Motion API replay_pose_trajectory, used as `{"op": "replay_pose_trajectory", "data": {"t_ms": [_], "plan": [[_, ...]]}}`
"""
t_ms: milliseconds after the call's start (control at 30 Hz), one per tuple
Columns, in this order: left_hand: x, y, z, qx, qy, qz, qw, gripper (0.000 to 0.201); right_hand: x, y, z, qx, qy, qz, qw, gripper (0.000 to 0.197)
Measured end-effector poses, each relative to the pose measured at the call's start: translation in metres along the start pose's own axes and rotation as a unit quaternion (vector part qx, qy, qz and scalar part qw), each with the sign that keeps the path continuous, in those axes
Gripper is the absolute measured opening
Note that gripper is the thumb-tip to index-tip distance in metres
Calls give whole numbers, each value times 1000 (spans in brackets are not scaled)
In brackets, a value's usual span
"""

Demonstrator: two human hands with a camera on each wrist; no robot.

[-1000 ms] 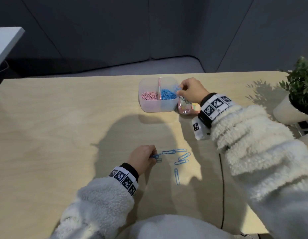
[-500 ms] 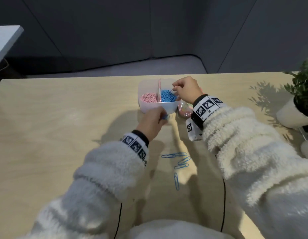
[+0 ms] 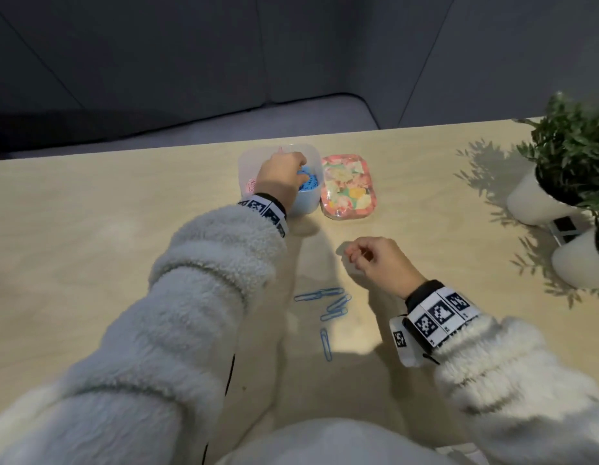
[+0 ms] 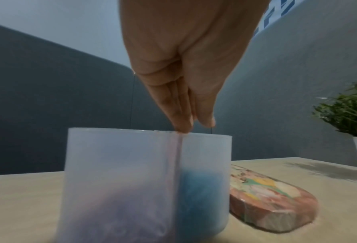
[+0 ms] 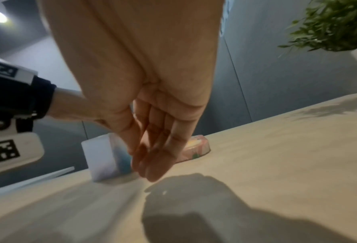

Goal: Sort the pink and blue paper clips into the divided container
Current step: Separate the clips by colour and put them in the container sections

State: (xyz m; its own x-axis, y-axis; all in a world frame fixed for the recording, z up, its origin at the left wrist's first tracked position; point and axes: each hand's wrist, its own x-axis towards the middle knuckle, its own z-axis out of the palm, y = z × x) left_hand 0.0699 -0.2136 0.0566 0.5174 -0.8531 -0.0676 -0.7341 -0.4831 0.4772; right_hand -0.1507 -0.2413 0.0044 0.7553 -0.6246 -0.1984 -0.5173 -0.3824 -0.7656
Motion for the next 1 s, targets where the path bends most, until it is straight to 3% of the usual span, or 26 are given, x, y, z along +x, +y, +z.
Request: {"op": "replay_pose_trajectory", "data": {"t_ms": [100,200,300,367,533,633,700,800,1000], "plan": [[-36,-8,10,-29,52,95,994,23,-19,11,8,-101,-107,-12,989,20],[-90,-20,36,-6,-62,139,988,18,-34,16,21,-152,-160,-33,975,53],[-132,-30,65,47,-161,117,979,30,-40,11,32,-196,-152,-41,968,70],[-149,-33,78,56,-180,101,977,33,-41,5,38,-232,-142,-54,961,65],[-169,-35,90,-1,-148,71,986,16,-46,0,47,-213,-99,-43,971,24],[-176,-33,88,7,-142,66,988,13,-50,3,48,-220,-99,-22,970,17],[-180,-31,84,7,-153,89,984,12,-53,5,48,-222,-94,-10,970,12],[-184,-23,75,-20,-217,128,968,18,-59,6,49,-200,-72,4,977,6],[-183,-24,80,46,-294,232,926,25,-60,6,49,-149,-67,76,984,16]]}}
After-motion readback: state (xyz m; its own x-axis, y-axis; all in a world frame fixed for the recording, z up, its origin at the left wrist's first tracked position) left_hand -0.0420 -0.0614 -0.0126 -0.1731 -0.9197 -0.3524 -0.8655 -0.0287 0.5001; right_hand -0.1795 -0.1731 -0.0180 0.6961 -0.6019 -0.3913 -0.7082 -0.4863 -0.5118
